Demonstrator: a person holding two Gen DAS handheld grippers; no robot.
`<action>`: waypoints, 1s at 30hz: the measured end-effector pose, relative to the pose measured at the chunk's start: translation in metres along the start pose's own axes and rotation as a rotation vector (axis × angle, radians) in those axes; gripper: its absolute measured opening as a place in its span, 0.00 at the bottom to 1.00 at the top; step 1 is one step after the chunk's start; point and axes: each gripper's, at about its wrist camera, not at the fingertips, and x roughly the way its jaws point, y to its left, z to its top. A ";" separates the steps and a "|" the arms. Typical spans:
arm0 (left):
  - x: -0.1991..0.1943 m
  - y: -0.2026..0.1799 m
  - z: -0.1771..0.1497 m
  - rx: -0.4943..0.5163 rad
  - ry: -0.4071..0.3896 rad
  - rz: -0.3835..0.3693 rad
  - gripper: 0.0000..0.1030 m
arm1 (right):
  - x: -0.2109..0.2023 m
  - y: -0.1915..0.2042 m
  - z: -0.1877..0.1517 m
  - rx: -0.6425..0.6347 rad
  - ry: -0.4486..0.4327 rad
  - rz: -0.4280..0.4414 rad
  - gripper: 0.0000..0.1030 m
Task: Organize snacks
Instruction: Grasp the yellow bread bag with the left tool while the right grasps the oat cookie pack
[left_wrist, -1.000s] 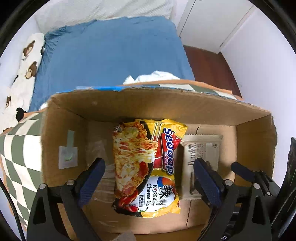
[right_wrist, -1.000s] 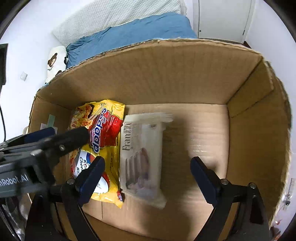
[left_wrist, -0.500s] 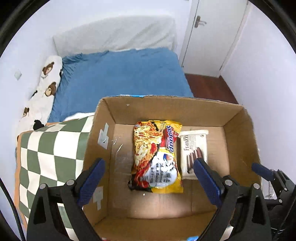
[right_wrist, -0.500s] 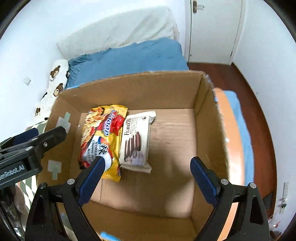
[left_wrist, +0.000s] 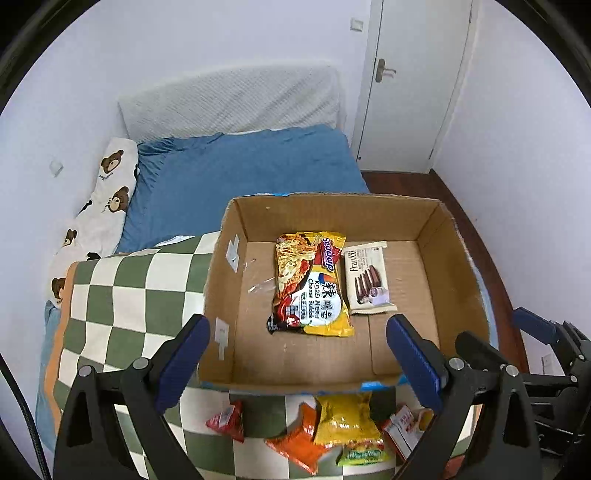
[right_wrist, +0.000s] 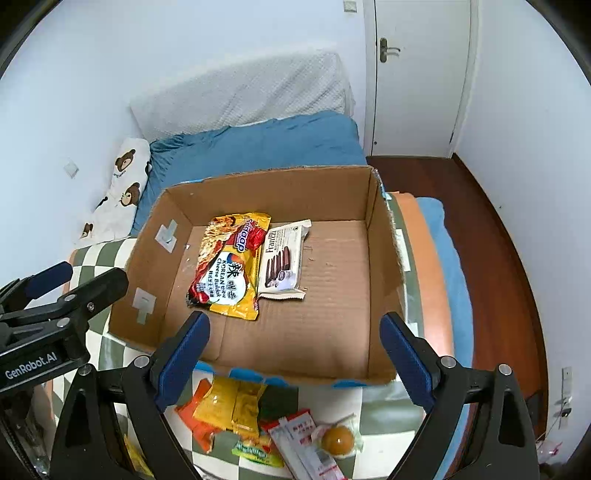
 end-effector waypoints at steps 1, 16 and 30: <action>-0.004 0.001 -0.002 -0.003 -0.004 -0.002 0.95 | -0.007 0.001 -0.004 0.004 -0.004 0.006 0.93; -0.039 0.049 -0.125 0.098 0.087 0.074 0.95 | -0.027 0.006 -0.137 0.151 0.254 0.110 0.93; 0.041 0.099 -0.292 0.427 0.532 0.186 0.95 | -0.021 -0.002 -0.252 0.316 0.447 0.104 0.93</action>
